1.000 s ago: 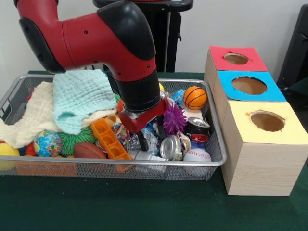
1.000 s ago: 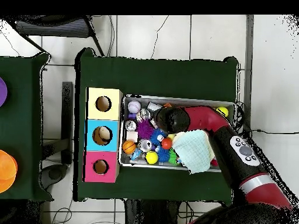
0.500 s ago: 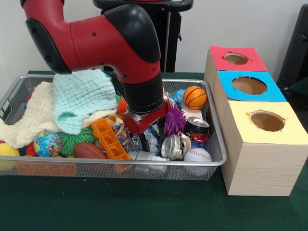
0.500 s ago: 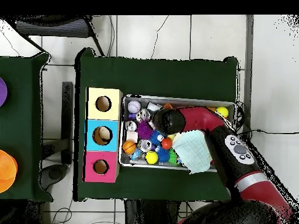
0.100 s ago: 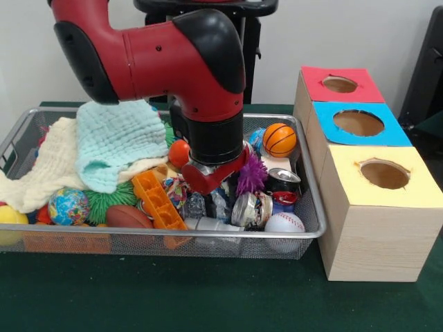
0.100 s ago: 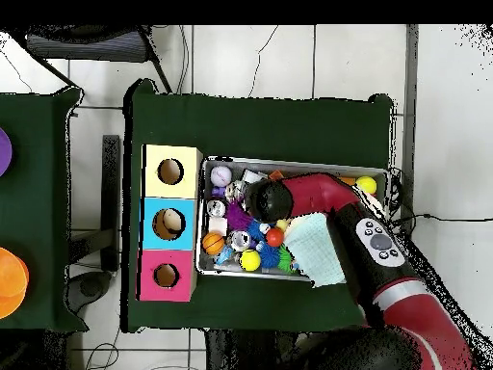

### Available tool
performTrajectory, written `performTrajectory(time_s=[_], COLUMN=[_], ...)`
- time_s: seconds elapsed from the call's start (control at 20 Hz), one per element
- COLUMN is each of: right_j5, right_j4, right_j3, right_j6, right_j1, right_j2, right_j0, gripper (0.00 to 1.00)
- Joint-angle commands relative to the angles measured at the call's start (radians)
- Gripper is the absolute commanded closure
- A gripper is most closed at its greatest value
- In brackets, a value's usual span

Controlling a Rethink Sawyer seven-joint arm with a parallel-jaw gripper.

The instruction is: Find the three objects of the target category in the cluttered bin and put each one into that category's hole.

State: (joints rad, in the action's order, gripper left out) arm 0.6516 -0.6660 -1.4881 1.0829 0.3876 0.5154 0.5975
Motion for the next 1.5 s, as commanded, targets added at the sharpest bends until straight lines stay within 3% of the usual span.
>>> performTrajectory(time_s=[0.05,0.45,1.15,1.2,1.5], right_j5=[-0.100,-0.181,-0.205,-0.201,-0.196], right_j4=[-0.083,-0.093,0.012,0.024,0.047], right_j3=[0.069,0.055,0.064,0.067,0.073], right_j6=[0.205,0.359,0.313,0.320,0.375], right_j1=[-0.001,0.073,0.043,0.041,0.041], right_j2=[-0.137,-0.288,-0.339,-0.348,-0.398], right_j0=[-0.067,-0.191,-0.212,-0.218,-0.260], gripper=[0.00,0.00,0.00,1.00,1.00])
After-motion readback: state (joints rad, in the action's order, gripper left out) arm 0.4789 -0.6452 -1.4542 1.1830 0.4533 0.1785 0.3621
